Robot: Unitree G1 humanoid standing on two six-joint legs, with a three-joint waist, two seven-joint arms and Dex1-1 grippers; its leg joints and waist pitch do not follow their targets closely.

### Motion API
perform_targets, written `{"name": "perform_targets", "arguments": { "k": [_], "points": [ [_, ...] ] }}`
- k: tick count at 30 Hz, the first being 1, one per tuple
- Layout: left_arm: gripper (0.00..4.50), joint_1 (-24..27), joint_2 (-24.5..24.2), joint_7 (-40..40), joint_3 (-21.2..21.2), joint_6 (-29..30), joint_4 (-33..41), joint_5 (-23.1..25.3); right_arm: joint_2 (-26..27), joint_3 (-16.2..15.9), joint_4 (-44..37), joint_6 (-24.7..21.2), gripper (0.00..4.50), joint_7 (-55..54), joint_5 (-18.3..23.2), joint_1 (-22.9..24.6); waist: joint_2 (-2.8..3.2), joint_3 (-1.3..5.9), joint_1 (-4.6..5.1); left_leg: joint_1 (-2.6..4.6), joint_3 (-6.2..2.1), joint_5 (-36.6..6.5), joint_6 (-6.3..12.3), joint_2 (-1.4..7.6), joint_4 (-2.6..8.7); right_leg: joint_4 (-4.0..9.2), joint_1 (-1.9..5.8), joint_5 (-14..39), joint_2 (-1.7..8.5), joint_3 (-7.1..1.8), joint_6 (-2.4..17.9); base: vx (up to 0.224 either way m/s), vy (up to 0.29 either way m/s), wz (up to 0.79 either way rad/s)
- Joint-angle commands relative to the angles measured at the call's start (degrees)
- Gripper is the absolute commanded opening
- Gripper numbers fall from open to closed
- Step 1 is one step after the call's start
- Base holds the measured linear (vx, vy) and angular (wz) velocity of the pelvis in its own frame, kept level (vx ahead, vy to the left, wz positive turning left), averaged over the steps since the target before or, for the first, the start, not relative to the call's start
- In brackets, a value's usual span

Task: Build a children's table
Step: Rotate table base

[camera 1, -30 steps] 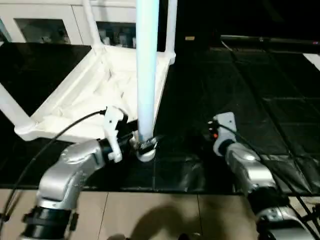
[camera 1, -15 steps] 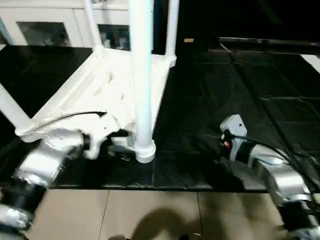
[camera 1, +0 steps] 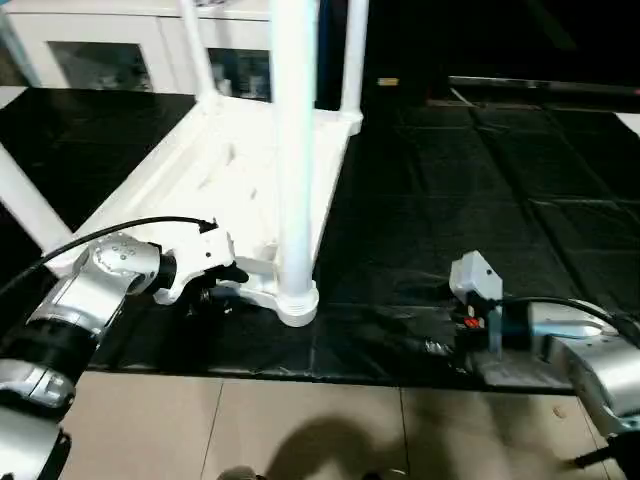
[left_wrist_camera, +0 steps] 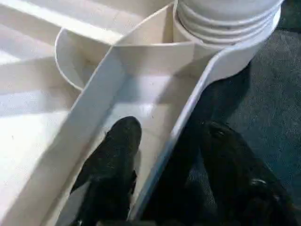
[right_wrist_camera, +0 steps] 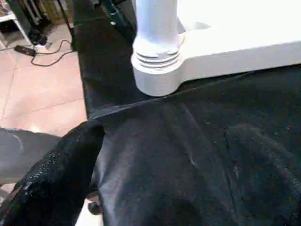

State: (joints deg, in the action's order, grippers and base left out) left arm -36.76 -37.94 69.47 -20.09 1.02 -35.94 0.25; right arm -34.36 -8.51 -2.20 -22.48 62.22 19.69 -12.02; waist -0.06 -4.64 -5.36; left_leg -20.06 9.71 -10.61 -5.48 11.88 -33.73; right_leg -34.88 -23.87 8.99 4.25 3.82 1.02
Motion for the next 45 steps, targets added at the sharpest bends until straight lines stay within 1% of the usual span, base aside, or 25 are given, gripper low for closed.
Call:
{"name": "perform_targets", "arguments": {
  "k": [1,3,5,9,10,13,14,15,18,19,22,23,25,28,29,31,32,33,35,37,40,41,42,44,45],
  "points": [
    [2.04,-1.5,0.3,1.9,-0.6,-0.9,-1.7,0.9,-0.8,-0.2,-1.8,-1.4,4.50,0.9,0.8,0.3,0.56,4.18,-0.29,0.13,-0.01,-14.3,1.02,0.67,3.91,4.67,3.39,18.7,3.14,-2.45,10.2,0.000,0.000,0.00],
    [1.92,-1.9,0.4,2.5,-0.7,-1.1,-2.5,1.0,-1.0,-0.2,-2.1,-1.8,4.50,1.2,0.9,0.3,0.49,4.16,-0.36,0.02,-0.10,-14.4,0.85,0.71,3.98,4.65,3.41,19.2,3.18,-2.42,9.9,0.000,0.000,0.00],
    [1.59,-2.5,1.0,3.8,-1.0,-0.5,-3.2,1.1,-1.3,-0.2,-2.6,-2.7,4.50,1.6,1.5,0.3,0.47,4.03,-0.41,-0.04,-0.19,-14.1,0.74,0.76,4.08,4.68,3.43,19.8,3.27,-2.44,9.6,0.000,0.000,0.00],
    [1.38,-3.1,2.2,6.6,-2.5,2.1,-3.3,1.1,-1.5,-0.4,-3.2,-3.5,4.50,2.0,1.8,0.2,0.44,4.08,-0.48,-0.10,-0.13,-13.5,0.81,0.79,3.99,4.49,3.49,18.2,3.35,-2.52,10.4,0.000,0.000,0.00],
    [1.18,-3.1,2.4,7.2,-3.2,3.5,-3.1,1.3,-1.4,-0.3,-3.2,-3.5,4.50,1.9,1.8,0.2,0.44,4.05,-0.44,-0.18,-0.16,-13.3,0.86,0.77,4.01,4.49,3.53,18.2,3.33,-2.50,10.5,0.000,0.000,0.00],
    [1.07,-3.4,2.5,9.1,-5.8,6.9,-3.0,3.7,-1.4,-0.1,-3.0,-3.1,4.50,1.4,1.6,0.0,0.38,4.13,-0.26,-0.32,-0.19,-12.3,0.94,0.73,3.98,4.42,3.67,17.5,3.33,-2.48,10.4,0.000,0.000,0.00],
    [0.83,-3.5,2.6,9.5,-6.3,7.4,-3.1,4.2,-1.4,0.0,-2.9,-3.0,4.50,1.2,1.5,0.0,0.48,4.20,-0.21,-0.28,-0.23,-11.8,0.97,0.76,3.95,4.31,3.70,16.7,3.34,-2.51,10.6,0.000,0.000,0.00],
    [0.76,-3.7,3.1,9.8,-6.8,8.5,-3.3,4.7,-1.2,0.2,-2.7,-2.8,4.50,1.0,1.3,-0.2,0.31,4.19,-0.11,-0.39,-0.13,-11.2,1.16,0.63,3.88,4.26,3.78,15.8,3.25,-2.55,10.8,0.000,0.000,0.00],
    [0.64,-4.2,4.8,10.2,-6.8,11.3,-3.4,4.4,-1.0,0.7,-2.5,-2.8,4.50,0.7,1.3,-0.7,0.40,4.22,-0.14,-0.33,0.00,-10.3,1.46,0.60,3.80,4.24,3.81,15.0,3.28,-2.58,11.6,0.000,0.000,0.00],
    [0.49,-4.4,5.5,10.3,-6.8,12.2,-3.2,4.3,-0.9,0.8,-2.4,-2.9,4.50,0.5,1.3,-0.8,0.44,4.18,-0.17,-0.35,0.02,-10.4,1.60,0.56,3.75,4.28,3.81,15.1,3.27,-2.54,11.8,0.000,0.000,0.00],
    [0.38,-4.6,7.8,9.0,-5.6,14.9,-3.0,2.7,-0.6,1.1,-2.0,-2.4,4.50,0.2,1.0,-1.1,0.43,4.09,-0.23,-0.27,0.02,-11.5,1.79,0.55,3.79,4.60,3.80,17.4,3.31,-2.47,11.4,0.000,0.000,0.00],
    [0.32,-4.9,9.5,7.1,-4.3,16.4,-3.0,1.3,-0.5,1.2,-1.8,-2.3,4.50,0.0,0.9,-1.2,0.55,4.06,-0.29,-0.22,0.02,-11.9,1.78,0.52,3.77,4.69,3.75,18.7,3.35,-2.41,11.2,0.000,0.000,0.00],
    [0.25,-5.3,12.7,3.4,-1.6,18.9,-2.9,-1.1,-0.3,1.3,-1.7,-2.2,4.50,-0.2,0.9,-1.3,0.48,4.08,-0.39,-0.16,0.07,-12.3,1.92,0.47,3.57,5.01,3.70,20.1,3.39,-2.34,11.0,0.000,0.000,0.00],
    [0.14,-4.5,14.5,2.7,0.1,18.7,-2.1,-2.6,-0.2,1.2,-1.6,-2.0,4.50,-0.4,0.9,-1.1,0.24,4.20,-0.38,-0.67,-0.06,-11.2,2.58,0.31,3.61,5.05,4.03,20.1,3.27,-2.17,10.1,0.000,0.000,0.00],
    [0.07,-3.1,15.1,2.3,0.6,15.9,-1.2,-2.6,-0.1,1.1,-1.5,-1.7,4.50,-0.9,0.8,-1.0,0.15,4.27,-0.23,-0.90,-0.14,-10.5,2.77,0.21,3.58,4.93,4.20,19.3,3.20,-2.13,9.8,0.000,0.000,0.00],
    [0.04,-2.5,15.2,1.9,0.7,14.3,-1.0,-2.4,0.0,1.2,-1.5,-1.6,4.50,-1.1,0.8,-1.0,-0.04,4.34,-0.01,-0.88,-0.08,-9.8,3.22,0.17,3.55,5.00,4.09,18.7,3.10,-2.11,9.3,0.000,0.000,0.00],
    [0.01,-2.4,15.2,1.9,0.7,14.0,-0.9,-2.3,0.0,1.2,-1.5,-1.6,4.50,-1.1,0.8,-1.0,0.17,4.35,-0.02,-0.66,0.01,-9.8,3.54,0.25,3.54,4.98,3.81,18.7,2.99,-2.16,9.3,0.000,0.000,0.00],
    [0.01,-1.9,15.2,1.7,0.8,12.7,-0.6,-2.1,0.1,1.2,-1.4,-1.6,4.50,-1.2,0.8,-0.9,0.21,4.33,-0.03,-0.64,-0.03,-9.9,3.58,0.32,3.59,4.98,3.80,18.8,3.02,-2.14,9.4,0.000,0.000,0.00],
    [0.01,0.3,14.7,-0.1,0.9,8.8,0.9,-1.3,0.2,1.1,-1.1,-1.5,4.50,-1.4,0.6,-1.0,-0.17,4.26,0.14,-0.85,0.02,-10.2,3.63,0.36,3.64,4.96,3.85,19.1,3.00,-2.15,9.1,0.000,0.000,0.00],
    [0.01,0.9,14.5,-1.1,1.6,8.7,1.5,-1.6,0.2,1.1,-0.9,-1.4,4.50,-1.4,0.6,-1.1,0.22,4.28,0.06,-0.54,0.04,-10.7,3.59,0.49,3.66,5.01,3.56,19.8,3.05,-2.18,9.1,0.000,0.000,0.00],
    [0.01,1.6,13.9,-0.8,2.3,9.9,2.9,-2.3,0.3,1.0,-0.5,-1.2,4.50,-1.3,0.5,-1.3,0.07,4.12,0.19,-0.65,0.02,-11.4,3.42,0.47,3.82,5.15,3.57,21.7,3.07,-2.18,8.4,0.000,0.000,0.00],
    [0.47,2.1,13.5,-0.7,3.1,10.9,4.0,-2.8,0.3,0.9,-0.4,-1.1,4.50,-1.4,0.5,-1.3,0.05,4.14,0.29,-0.68,0.00,-11.2,3.38,0.43,3.80,5.17,3.56,22.2,3.13,-2.21,8.0,0.000,0.000,0.00],
    [0.59,2.2,13.5,-0.7,3.2,11.0,4.2,-2.8,0.3,0.9,-0.4,-1.1,4.50,-1.4,0.5,-1.3,0.01,4.12,0.38,-0.69,0.00,-11.2,3.33,0.45,3.82,5.14,3.56,22.2,3.12,-2.20,8.0,0.000,0.000,0.00],
    [0.62,3.2,12.6,-1.1,3.7,10.8,5.3,-2.8,0.2,0.8,-0.4,-1.1,4.50,-1.5,0.5,-1.3,0.11,4.12,0.47,-0.70,0.05,-11.1,3.42,0.37,3.75,5.24,3.46,22.5,3.14,-2.17,8.1,0.000,0.000,0.00],
    [0.70,3.2,12.6,-1.1,3.7,10.8,5.3,-2.8,0.2,0.8,-0.4,-1.1,4.50,-1.5,0.5,-1.3,0.22,4.04,0.51,-0.54,0.06,-11.7,3.47,0.49,3.81,5.32,3.21,22.7,3.06,-2.19,8.2,0.000,0.000,0.00]
  ]
}}
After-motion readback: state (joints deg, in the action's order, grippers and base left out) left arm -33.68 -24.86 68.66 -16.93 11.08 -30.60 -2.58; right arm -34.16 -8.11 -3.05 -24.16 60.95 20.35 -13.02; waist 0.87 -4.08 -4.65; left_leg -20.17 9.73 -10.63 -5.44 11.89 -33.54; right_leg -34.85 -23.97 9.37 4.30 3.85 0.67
